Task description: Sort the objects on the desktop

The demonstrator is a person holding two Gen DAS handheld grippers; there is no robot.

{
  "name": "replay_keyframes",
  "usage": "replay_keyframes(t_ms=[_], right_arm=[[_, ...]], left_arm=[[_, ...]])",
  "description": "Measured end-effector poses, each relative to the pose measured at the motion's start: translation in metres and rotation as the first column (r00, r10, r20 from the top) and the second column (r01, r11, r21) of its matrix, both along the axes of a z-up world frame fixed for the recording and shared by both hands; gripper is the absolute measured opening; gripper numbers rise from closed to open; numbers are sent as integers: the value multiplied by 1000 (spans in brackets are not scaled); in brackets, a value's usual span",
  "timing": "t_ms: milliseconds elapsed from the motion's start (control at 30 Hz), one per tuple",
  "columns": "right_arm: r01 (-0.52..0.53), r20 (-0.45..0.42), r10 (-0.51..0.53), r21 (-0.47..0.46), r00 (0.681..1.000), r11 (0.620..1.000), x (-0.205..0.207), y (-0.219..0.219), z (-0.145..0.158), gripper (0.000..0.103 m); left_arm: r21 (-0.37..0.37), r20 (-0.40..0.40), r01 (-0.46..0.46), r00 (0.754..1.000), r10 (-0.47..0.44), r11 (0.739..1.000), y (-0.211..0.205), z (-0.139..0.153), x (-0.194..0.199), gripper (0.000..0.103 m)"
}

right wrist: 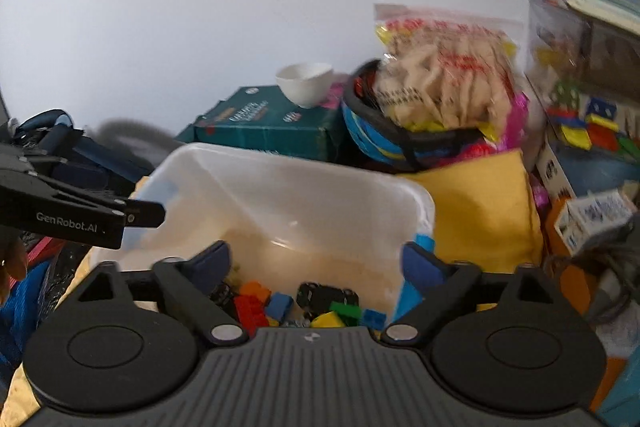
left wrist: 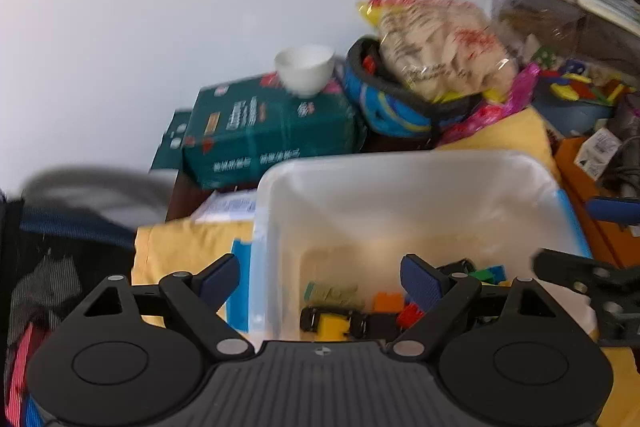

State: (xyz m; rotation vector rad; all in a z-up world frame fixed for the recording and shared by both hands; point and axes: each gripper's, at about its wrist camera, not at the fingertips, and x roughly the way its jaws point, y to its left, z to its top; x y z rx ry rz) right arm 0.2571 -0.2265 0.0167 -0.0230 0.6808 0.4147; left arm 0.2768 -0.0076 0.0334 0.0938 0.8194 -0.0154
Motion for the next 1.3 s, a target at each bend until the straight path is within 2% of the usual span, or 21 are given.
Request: replay_keyframes(t_ms=[200,333,433,500,633,867,1300], right_arm=[[-3,-41,3,-18,999,1000,-7,2,10,103],[-28,-144,19,-65,989,997,3,16,20,103],[-36,-228,11,-105,974,994,15,26,25,103],[-38,-257,6,-121,966,992,18,30,26,103],[-18,-267,-22,-147,963,989,22,34,23,103],[0,-298,-47,-154,953,988,21,37,11,103],[12,-295,-67,-184,953,983,28,39,9,103]], left_arm=[[4,-14,-19,1000,19,1000,3,9,-1,90],[3,-57,-5,998,6,1000,-3,20,7,90],[-8,-121,-15,993,14,1000,-4,24,18,90],[-21,-144,-31,989,27,999,-4,25,24,90],[-17,-167,-47,985,43,999,-4,21,28,90],[-8,-193,-25,981,23,1000,-8,9,28,90],[8,-178,-43,983,44,999,-6,2,36,90]])
